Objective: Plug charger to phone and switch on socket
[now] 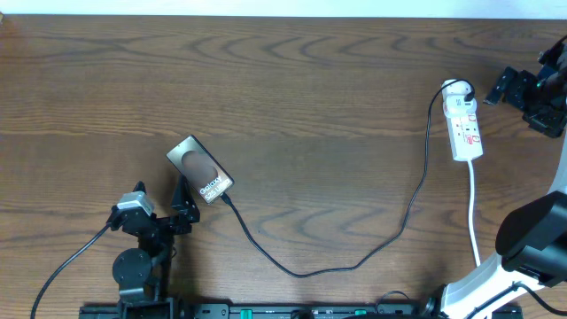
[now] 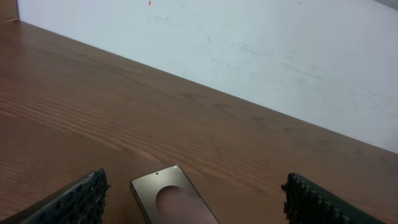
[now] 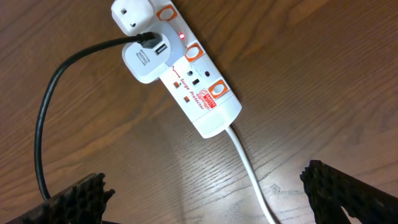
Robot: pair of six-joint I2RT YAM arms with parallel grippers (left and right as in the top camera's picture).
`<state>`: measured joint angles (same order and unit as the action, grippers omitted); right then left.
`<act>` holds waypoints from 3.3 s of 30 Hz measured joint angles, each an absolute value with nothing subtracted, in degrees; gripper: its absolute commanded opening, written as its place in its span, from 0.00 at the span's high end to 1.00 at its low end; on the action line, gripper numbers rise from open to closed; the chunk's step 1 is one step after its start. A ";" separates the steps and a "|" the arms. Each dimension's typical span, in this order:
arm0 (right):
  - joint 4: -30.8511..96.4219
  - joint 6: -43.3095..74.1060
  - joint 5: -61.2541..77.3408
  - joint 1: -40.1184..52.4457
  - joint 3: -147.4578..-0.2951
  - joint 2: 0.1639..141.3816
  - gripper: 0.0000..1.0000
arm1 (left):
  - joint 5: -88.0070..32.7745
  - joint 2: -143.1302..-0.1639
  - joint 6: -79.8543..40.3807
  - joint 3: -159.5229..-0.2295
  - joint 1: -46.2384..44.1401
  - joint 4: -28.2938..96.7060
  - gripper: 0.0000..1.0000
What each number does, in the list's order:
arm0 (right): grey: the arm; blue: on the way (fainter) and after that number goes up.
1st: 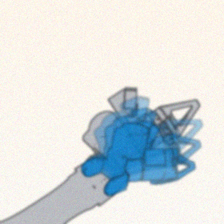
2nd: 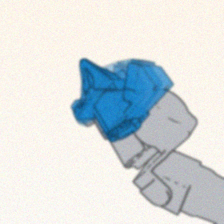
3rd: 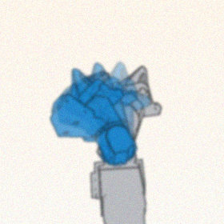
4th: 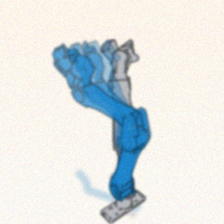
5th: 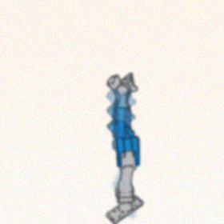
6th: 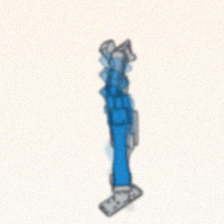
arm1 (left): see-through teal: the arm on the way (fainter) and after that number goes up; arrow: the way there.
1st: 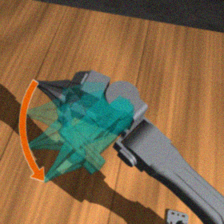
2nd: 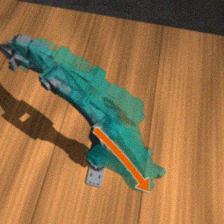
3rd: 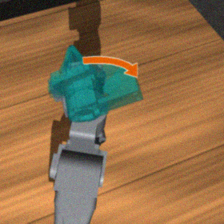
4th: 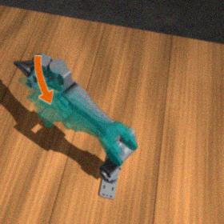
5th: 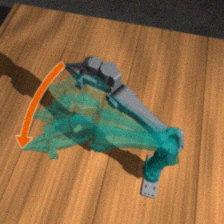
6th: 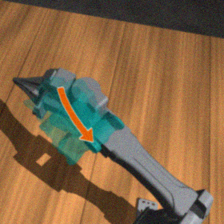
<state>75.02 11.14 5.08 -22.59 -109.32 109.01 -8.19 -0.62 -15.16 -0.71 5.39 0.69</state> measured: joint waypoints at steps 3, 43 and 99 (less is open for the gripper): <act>75.00 11.14 5.08 -22.59 -109.32 109.01 0.01 | -8.19 -0.62 -15.16 -0.71 5.39 0.67 0.12; 32.69 11.09 0.03 -10.24 -77.82 76.25 0.01 | -7.90 -0.62 -15.16 -0.82 5.39 0.84 0.12; 2.81 -3.22 -12.21 4.32 -0.36 0.71 0.01 | -7.51 -0.62 -15.14 -0.95 5.34 1.10 0.12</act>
<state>2.81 -3.22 -12.21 4.32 -0.36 0.71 -7.51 -0.62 -15.14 -0.95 5.34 1.10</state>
